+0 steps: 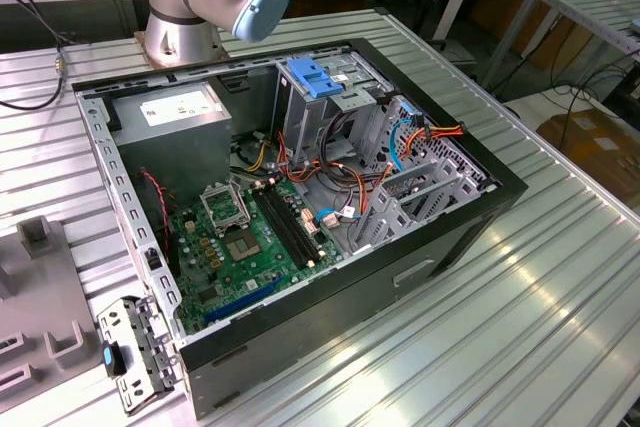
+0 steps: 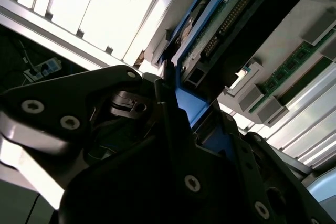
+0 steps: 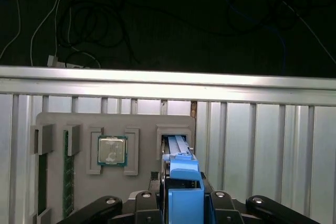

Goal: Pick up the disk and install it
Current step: 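Pick up the disk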

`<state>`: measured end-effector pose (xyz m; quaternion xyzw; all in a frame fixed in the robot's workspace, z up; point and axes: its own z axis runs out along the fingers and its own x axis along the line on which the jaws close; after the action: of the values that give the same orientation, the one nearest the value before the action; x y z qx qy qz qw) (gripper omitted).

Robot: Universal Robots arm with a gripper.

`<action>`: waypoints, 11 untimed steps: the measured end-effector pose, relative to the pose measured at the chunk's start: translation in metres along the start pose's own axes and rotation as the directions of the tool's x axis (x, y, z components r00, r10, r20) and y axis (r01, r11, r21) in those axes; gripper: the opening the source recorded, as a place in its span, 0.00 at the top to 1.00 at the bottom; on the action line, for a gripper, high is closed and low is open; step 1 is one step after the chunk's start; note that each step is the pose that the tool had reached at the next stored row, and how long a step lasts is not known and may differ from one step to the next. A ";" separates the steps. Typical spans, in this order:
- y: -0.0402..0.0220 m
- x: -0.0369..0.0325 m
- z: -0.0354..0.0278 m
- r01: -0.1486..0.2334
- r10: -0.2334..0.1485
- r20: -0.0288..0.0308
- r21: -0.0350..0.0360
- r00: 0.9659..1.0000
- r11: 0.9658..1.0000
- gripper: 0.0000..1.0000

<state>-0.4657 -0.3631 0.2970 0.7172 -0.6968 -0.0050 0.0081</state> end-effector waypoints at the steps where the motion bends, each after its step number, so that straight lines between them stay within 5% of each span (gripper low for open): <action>1: 0.0000 0.0000 0.0000 -0.003 0.003 0.000 0.000 1.000 1.000 0.63; 11: 0.0000 0.0000 0.0000 -0.001 0.001 0.000 0.000 1.000 1.000 0.63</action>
<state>-0.4656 -0.3631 0.2970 0.7169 -0.6971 -0.0050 0.0081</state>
